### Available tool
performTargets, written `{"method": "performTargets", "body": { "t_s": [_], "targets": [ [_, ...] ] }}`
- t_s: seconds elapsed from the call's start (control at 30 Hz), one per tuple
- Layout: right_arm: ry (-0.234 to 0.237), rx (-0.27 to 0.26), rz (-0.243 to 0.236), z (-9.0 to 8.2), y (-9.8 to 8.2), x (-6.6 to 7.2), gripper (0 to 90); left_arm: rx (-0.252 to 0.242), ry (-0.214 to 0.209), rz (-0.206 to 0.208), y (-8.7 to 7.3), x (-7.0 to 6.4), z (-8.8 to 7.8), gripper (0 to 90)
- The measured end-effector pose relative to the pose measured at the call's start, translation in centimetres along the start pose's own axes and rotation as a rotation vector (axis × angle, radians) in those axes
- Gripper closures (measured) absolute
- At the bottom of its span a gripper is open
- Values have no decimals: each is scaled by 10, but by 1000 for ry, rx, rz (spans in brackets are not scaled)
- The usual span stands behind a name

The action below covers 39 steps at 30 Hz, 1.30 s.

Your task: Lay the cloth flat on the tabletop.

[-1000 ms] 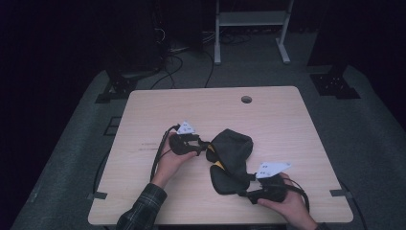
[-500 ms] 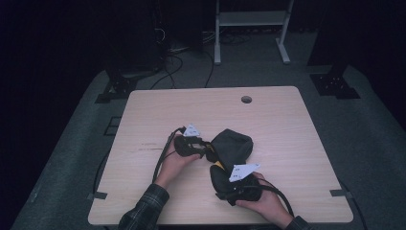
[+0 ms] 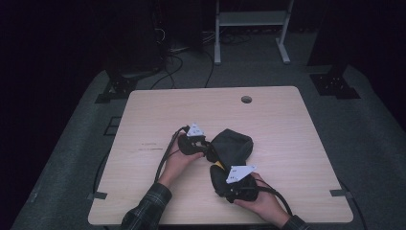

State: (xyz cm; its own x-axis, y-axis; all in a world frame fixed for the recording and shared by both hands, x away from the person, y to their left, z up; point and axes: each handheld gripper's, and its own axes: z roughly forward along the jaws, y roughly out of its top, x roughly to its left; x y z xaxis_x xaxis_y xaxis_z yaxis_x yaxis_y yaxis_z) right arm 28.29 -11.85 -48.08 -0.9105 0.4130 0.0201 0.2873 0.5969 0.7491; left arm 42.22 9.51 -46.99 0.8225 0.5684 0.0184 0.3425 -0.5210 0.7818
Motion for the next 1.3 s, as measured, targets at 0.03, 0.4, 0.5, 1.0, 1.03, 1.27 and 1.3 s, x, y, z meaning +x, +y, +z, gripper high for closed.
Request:
{"method": "performTargets", "body": {
  "t_s": [0.03, 0.4, 0.5, 1.0, 1.03, 1.27, 1.3],
  "targets": [
    [-4, 0, -2, 0, 0, 0, 578, 2, -5, 2, 0, 0, 0, 472],
    [-34, 6, 2, -4, -2, -1, 766, 44, -54, -1, 2, -6, -3, 788],
    [-36, 18, 24, -6, -2, -1, 786, 41, -64, -13, 2, -5, -6, 793],
    [-50, -71, 99, -44, 2, -22, 816, -39, -97, -51, 10, -7, -36, 798],
    [-55, -83, 95, -47, 2, -24, 818, -43, -96, -53, 10, -6, -39, 798],
    [-89, -143, 131, -71, 2, -37, 823, -82, -87, -65, 11, 0, -54, 802],
    [-96, -148, 134, -74, 2, -39, 823, -86, -85, -68, 11, 1, -55, 803]
  ]
}}
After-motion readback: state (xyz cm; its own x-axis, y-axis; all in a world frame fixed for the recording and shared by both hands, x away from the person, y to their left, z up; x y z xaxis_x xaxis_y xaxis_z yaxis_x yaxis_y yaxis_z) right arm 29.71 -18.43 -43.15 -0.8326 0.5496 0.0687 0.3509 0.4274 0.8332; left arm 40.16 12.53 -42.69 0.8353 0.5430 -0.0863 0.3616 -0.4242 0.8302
